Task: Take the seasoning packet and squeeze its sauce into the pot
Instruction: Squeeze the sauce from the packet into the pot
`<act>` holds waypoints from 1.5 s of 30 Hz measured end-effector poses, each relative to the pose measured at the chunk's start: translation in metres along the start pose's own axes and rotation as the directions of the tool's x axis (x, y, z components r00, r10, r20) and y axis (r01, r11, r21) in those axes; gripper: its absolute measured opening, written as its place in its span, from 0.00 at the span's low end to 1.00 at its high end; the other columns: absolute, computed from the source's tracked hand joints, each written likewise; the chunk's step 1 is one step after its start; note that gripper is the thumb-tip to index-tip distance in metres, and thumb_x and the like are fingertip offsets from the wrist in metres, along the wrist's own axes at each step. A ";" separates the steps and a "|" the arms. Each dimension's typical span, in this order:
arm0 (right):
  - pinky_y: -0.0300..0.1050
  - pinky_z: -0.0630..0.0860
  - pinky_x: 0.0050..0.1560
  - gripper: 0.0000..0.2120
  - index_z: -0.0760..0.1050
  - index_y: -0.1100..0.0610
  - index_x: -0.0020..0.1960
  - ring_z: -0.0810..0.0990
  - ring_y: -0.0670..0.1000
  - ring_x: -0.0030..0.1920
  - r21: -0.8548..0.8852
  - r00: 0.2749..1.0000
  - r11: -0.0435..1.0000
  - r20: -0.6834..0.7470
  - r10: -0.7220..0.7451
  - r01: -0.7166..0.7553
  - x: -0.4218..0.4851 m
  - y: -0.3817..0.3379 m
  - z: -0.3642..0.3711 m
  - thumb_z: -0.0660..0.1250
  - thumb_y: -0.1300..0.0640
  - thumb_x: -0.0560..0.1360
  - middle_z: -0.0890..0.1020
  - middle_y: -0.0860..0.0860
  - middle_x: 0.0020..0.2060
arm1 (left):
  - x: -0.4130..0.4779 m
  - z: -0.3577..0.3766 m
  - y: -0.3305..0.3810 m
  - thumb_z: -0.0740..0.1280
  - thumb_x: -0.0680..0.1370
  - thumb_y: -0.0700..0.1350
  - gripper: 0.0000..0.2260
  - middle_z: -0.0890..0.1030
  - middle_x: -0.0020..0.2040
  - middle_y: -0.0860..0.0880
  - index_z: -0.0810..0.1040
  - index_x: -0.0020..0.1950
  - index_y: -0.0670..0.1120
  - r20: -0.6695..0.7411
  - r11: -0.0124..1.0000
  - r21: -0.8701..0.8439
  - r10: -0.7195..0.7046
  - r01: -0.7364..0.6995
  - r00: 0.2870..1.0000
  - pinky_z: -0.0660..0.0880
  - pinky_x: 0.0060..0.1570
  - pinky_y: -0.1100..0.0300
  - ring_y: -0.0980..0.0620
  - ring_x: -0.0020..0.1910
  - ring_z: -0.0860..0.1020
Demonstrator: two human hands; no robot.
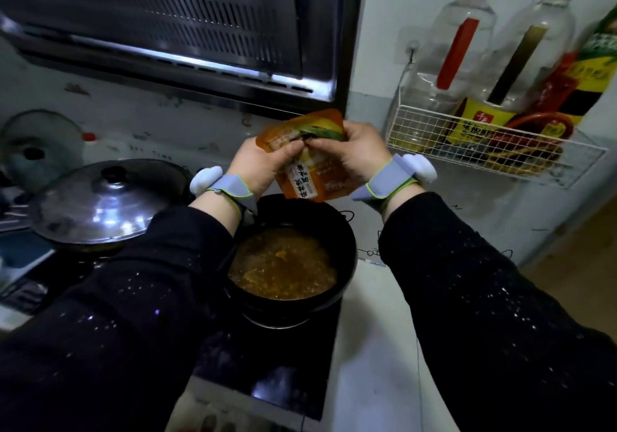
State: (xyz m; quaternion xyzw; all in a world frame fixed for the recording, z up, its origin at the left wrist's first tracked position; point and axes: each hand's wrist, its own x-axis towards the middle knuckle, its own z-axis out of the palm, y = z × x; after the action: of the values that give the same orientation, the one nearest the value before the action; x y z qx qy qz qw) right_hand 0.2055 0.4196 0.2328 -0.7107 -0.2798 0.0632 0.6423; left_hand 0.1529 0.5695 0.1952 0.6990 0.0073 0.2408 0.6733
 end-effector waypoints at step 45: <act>0.44 0.76 0.41 0.04 0.78 0.58 0.40 0.79 0.49 0.33 0.008 0.994 0.998 -0.097 0.059 -0.059 0.005 -0.014 0.071 0.68 0.65 0.71 0.81 0.50 0.31 | 0.023 -0.048 -0.008 0.71 0.72 0.38 0.05 0.83 0.30 0.58 0.79 0.40 0.48 0.361 0.985 0.107 -0.166 0.136 0.918 0.77 0.36 0.68 0.63 0.32 0.81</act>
State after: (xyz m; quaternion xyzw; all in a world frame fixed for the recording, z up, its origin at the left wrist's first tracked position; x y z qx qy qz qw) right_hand 0.1734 0.4848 0.2356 -0.7193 -0.2270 0.0483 0.6548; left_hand 0.1595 0.6232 0.1939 0.7552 -0.0556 0.0521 0.6510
